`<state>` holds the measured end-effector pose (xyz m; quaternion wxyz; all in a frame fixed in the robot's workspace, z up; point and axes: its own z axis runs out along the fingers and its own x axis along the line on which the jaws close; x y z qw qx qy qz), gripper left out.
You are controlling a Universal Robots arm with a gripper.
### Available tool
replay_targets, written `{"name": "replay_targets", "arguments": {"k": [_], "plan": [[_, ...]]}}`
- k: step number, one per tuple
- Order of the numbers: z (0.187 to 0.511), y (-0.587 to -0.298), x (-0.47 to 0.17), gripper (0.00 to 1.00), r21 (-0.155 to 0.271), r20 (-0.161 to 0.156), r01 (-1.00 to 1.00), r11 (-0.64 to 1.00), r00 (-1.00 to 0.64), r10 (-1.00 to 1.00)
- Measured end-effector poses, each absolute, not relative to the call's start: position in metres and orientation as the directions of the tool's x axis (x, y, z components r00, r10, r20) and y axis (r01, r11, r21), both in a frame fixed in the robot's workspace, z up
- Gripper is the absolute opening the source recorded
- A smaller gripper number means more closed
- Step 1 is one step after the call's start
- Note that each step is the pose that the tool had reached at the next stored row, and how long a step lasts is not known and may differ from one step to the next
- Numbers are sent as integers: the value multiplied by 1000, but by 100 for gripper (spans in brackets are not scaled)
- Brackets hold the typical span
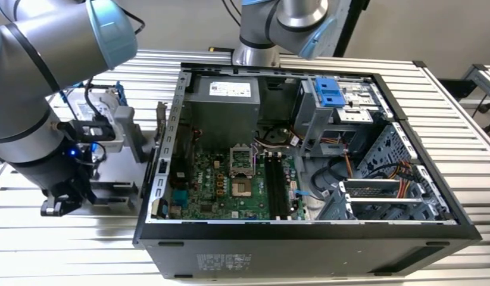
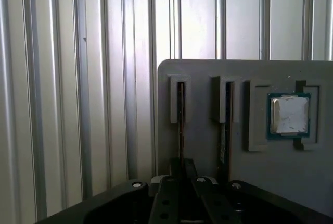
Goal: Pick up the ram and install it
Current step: 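Pick up the ram and move it above insertion slot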
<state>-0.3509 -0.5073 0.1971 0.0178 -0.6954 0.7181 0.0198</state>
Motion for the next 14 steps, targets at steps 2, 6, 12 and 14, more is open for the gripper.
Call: {"name": "replay_targets", "arguments": {"k": [2, 6, 12, 14], "plan": [[199, -507, -351, 0, 4, -53, -999, 32, -32, -998], [203, -507, -351, 0, 4, -53, -999, 32, -32, -998], [207, -507, -351, 0, 4, -53, -999, 32, -32, -998], [207, -507, -351, 0, 4, -53, -999, 32, -32, -998]]}}
